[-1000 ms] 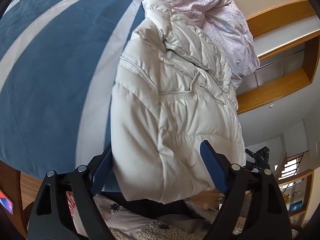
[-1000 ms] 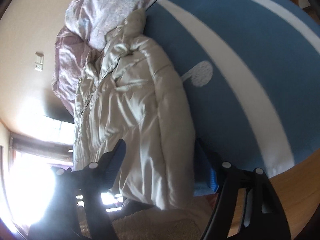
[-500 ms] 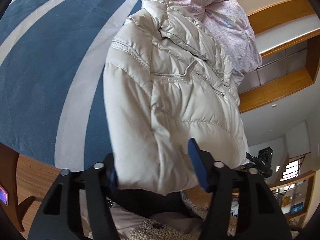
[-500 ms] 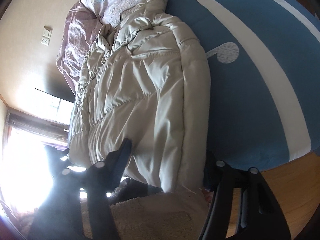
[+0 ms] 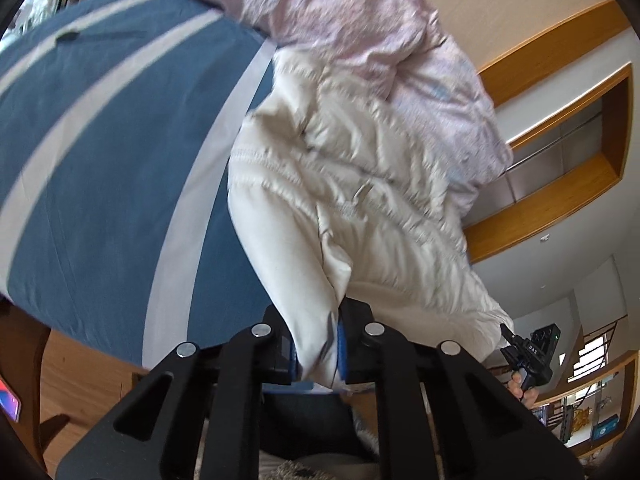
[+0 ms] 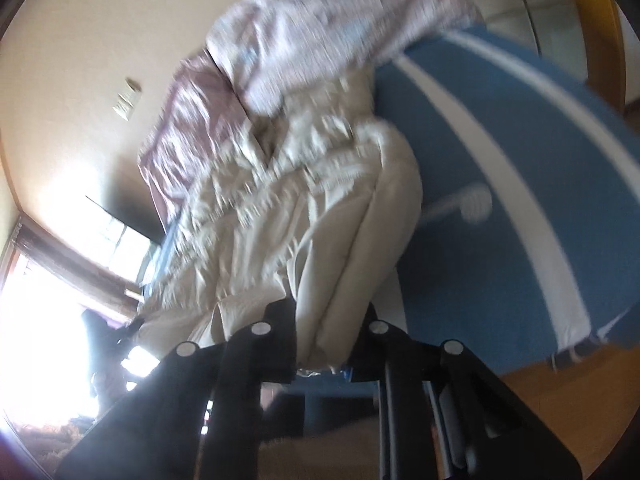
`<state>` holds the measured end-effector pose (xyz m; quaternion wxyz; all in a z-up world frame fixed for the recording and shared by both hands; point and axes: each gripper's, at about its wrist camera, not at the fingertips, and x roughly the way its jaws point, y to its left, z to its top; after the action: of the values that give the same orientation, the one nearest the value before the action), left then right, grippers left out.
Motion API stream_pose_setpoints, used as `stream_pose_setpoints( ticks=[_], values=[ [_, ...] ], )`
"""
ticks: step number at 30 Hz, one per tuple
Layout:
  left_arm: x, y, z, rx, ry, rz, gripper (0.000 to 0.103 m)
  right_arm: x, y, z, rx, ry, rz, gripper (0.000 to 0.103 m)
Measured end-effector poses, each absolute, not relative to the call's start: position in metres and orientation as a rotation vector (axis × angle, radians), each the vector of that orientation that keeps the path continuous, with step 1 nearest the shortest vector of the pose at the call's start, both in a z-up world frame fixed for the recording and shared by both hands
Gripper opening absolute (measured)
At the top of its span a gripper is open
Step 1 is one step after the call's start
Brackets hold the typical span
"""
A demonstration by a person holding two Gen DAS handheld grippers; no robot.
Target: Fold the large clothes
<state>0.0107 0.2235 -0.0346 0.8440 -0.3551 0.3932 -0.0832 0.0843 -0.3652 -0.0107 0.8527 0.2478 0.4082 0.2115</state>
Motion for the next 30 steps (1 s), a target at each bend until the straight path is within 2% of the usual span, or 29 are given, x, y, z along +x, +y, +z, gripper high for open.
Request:
stream_pose_setpoints(
  ticks=[8, 15, 24, 30],
  values=[
    [0.027, 0.228, 0.015, -0.710, 0.685, -0.182, 0.013, 0.100, -0.343, 0.043, 0.455, 0.607, 0.379, 0.015],
    [0.078, 0.238, 0.064, -0.675, 0.571, -0.151, 0.013, 0.148, -0.319, 0.093, 0.427, 0.440, 0.318, 0.015],
    [0.164, 0.243, 0.094, -0.604, 0.544, -0.066, 0.013, 0.238, -0.281, 0.126, 0.332, 0.370, 0.214, 0.015],
    [0.230, 0.253, 0.081, -0.605, 0.561, -0.004, 0.013, 0.314, -0.254, 0.112, 0.274, 0.405, 0.127, 0.016]
  ],
)
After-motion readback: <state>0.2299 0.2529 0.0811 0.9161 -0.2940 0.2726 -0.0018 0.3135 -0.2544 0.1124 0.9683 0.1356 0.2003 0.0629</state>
